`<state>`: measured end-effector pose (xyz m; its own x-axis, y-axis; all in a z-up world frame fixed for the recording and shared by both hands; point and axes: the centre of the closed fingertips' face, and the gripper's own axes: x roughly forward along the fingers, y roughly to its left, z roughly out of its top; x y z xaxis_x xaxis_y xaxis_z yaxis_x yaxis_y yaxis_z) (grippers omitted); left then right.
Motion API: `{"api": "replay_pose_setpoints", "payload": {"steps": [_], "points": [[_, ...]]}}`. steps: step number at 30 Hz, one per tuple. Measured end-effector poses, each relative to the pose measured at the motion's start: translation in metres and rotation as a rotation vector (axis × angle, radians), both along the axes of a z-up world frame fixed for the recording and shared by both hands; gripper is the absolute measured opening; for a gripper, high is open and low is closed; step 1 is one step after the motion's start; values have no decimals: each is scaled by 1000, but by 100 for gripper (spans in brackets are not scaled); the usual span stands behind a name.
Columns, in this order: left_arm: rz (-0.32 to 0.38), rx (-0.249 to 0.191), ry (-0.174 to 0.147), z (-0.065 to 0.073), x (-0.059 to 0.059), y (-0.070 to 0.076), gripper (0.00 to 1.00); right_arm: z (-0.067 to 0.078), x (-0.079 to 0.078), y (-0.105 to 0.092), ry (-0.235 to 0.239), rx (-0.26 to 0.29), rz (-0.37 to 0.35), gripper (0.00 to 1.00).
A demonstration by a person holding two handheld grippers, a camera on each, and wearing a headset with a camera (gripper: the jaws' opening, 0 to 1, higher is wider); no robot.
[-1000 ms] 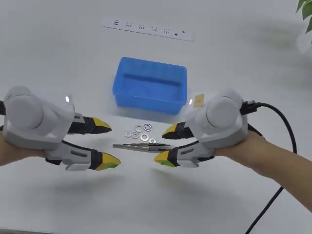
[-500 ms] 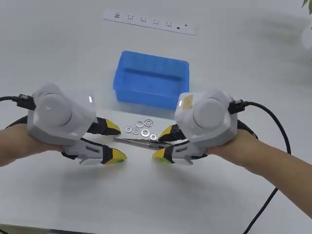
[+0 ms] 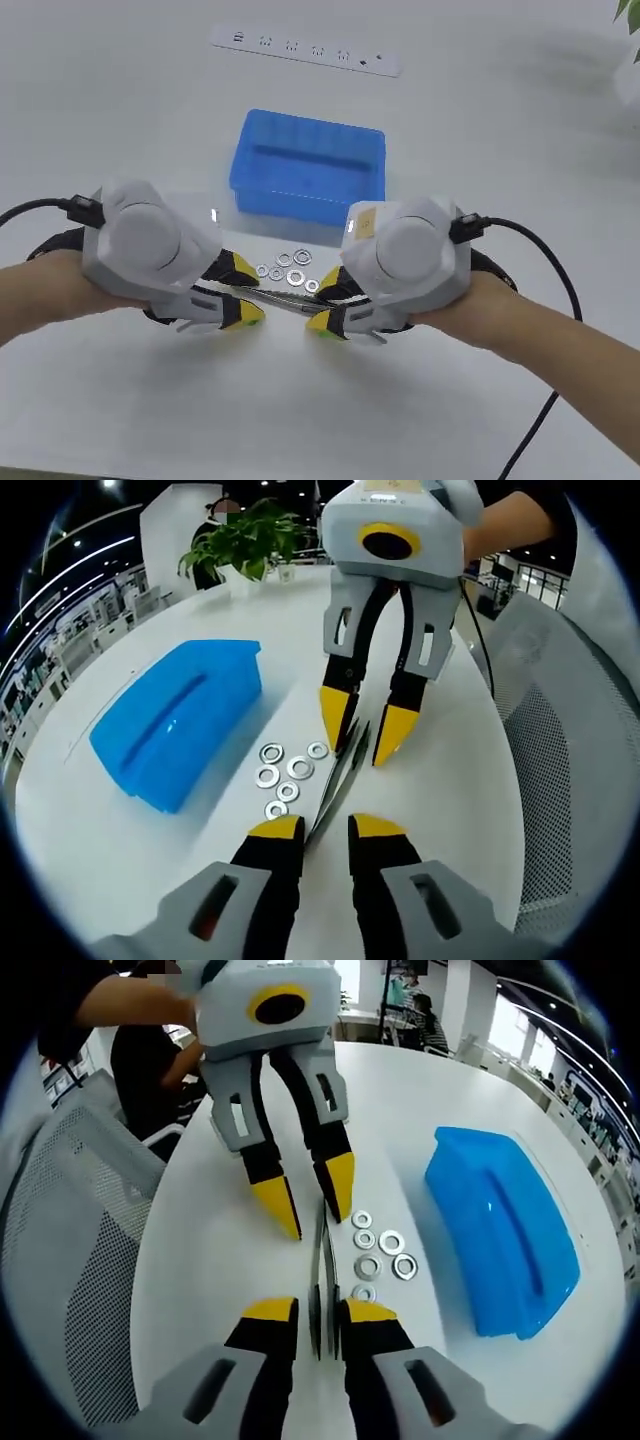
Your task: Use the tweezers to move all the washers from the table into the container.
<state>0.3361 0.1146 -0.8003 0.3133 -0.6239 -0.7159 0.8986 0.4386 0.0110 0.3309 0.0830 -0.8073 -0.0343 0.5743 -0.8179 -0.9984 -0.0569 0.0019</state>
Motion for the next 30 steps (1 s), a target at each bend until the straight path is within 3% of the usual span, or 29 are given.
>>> {"api": "replay_pose_setpoints", "payload": {"steps": [4,10,15,20,26,30], "points": [[-8,25,10,-1,2,-2,11,0,4,4,1,2,-17,11],[-123,82,13,-2,-6,-4,8,0,5,4,-3,-9,-25,10],[-212,177,-39,-2,-13,-4,6,0,1,6,-19,20,-31,10],[-259,134,-57,16,-27,-7,5,2,-16,6,-48,113,44,10],[-300,73,-87,43,-36,-20,5,5,-27,4,-110,141,102,9],[-337,89,-120,50,-36,-29,5,8,-26,1,-122,155,99,9]]}}
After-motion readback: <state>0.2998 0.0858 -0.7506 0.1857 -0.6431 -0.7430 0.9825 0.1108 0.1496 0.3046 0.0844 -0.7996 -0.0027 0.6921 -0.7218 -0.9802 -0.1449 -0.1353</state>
